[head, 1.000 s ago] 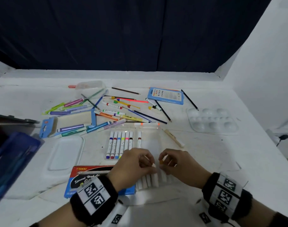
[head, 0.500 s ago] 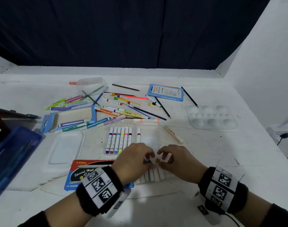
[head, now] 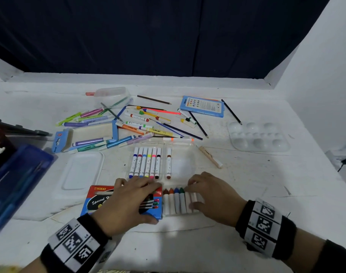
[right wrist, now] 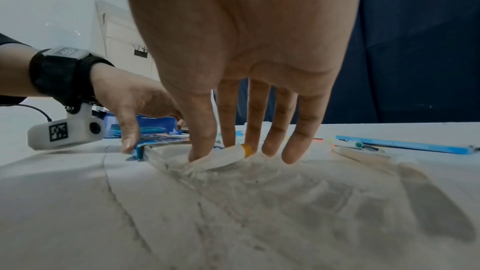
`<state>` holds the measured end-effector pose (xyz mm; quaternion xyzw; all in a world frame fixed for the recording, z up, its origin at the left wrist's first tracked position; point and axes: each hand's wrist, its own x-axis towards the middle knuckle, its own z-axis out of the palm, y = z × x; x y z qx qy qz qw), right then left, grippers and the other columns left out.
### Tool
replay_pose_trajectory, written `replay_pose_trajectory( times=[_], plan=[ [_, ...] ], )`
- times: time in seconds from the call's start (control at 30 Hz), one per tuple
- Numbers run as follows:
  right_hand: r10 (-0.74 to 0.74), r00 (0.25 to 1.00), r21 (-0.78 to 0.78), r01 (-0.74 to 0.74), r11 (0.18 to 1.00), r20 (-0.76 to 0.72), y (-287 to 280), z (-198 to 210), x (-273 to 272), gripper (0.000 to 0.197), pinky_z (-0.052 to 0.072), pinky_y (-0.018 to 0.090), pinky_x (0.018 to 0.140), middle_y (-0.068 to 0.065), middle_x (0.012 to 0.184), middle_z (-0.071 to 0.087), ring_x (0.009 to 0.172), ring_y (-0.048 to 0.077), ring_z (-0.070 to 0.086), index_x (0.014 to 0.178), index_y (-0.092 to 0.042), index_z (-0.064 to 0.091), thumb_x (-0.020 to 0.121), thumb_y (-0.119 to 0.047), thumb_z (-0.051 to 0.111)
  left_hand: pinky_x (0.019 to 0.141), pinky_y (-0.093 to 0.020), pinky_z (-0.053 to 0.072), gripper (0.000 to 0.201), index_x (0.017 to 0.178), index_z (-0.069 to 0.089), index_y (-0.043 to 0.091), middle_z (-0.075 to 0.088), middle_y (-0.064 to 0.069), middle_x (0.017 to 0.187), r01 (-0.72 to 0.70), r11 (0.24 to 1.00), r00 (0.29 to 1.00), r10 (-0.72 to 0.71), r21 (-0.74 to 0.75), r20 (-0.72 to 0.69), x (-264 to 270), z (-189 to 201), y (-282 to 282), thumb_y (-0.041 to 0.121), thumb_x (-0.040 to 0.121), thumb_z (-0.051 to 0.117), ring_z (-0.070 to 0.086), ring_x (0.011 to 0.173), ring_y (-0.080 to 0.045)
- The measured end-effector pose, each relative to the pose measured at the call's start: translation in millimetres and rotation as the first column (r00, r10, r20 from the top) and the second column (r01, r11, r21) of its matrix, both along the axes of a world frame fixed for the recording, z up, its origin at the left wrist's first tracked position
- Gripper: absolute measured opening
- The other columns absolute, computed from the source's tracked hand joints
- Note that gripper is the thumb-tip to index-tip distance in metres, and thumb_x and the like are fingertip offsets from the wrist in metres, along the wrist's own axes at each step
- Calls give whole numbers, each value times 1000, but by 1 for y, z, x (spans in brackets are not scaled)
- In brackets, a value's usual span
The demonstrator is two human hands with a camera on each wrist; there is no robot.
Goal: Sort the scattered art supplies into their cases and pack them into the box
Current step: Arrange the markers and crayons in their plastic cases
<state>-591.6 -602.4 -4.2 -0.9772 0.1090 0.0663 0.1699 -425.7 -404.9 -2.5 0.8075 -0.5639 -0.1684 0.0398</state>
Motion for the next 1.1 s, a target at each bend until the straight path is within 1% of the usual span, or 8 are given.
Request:
replay_pose_trajectory(
  times=[0.17, 0.23, 0.3, 0.43, 0.6, 0.77, 0.97, 1.1],
  plan=[
    [10, 1000, 54, -9, 998, -21, -4, 3, 6, 57, 43, 29, 95, -10, 124, 54, 112, 10, 46, 133, -30, 54, 85, -59, 60, 98, -29, 17, 81, 146, 31, 43, 32, 24, 149, -2, 1000, 1000, 3, -9, 6, 0, -1, 0, 71, 77, 63, 29, 135, -1],
    [42, 996, 22, -40, 999, -75, -1, 4, 7, 72, 41, 33, 98, -12, 129, 49, 115, 10, 43, 140, -32, 44, 81, -70, 57, 98, -30, 17, 81, 147, 32, 42, 33, 21, 150, 0, 1000, 1000, 0, -12, 13, 1, -1, -1, 70, 78, 63, 29, 137, -4],
    [69, 990, -44, -75, 996, -127, 3, 4, 9, 80, 39, 35, 101, -11, 135, 45, 118, 11, 41, 144, -30, 38, 78, -72, 59, 97, -30, 17, 81, 148, 32, 40, 34, 19, 150, 3, 1000, 1000, -3, -17, 15, 1, -2, -1, 70, 78, 63, 30, 137, -5],
    [71, 988, -55, -79, 995, -134, 8, 5, 13, 79, 38, 33, 101, -10, 136, 44, 119, 12, 39, 143, -29, 39, 78, -65, 66, 96, -30, 15, 84, 148, 31, 38, 35, 18, 150, 4, 1000, 1000, -4, -8, 15, 4, -4, -2, 71, 77, 62, 30, 137, -7],
    [50, 993, -6, -51, 999, -105, 9, 4, 12, 77, 39, 33, 96, -12, 130, 46, 114, 10, 40, 140, -32, 42, 75, -66, 67, 103, -35, 19, 82, 146, 31, 41, 35, 20, 148, 24, 1000, 1000, -24, 1, -14, 4, -5, -1, 70, 77, 64, 30, 135, -5],
    [-3, 995, -33, 0, 999, -104, 20, 3, 21, 78, 39, 33, 93, -9, 125, 46, 111, 12, 42, 138, -32, 44, 72, -68, 68, 101, -34, 21, 79, 144, 33, 40, 39, 21, 145, 10, 999, 1000, -11, -37, -25, 1, -7, -1, 70, 77, 64, 34, 130, -4],
    [-19, 993, -48, 13, 999, -114, 30, 2, 23, 77, 40, 33, 95, -7, 125, 46, 111, 13, 42, 138, -32, 45, 74, -70, 65, 98, -36, 22, 80, 144, 33, 40, 39, 22, 145, 5, 1000, 1000, -5, -23, 8, 1, -7, -2, 73, 76, 60, 35, 128, -5],
    [-33, 992, -8, 33, 999, -120, 27, 7, 26, 65, 44, 34, 88, -7, 115, 48, 101, 12, 46, 127, -32, 55, 79, -76, 52, 96, -37, 23, 79, 141, 35, 41, 42, 23, 143, 8, 1000, 1000, -8, -20, -13, 5, -8, -1, 72, 75, 64, 37, 127, -5]
  ],
)
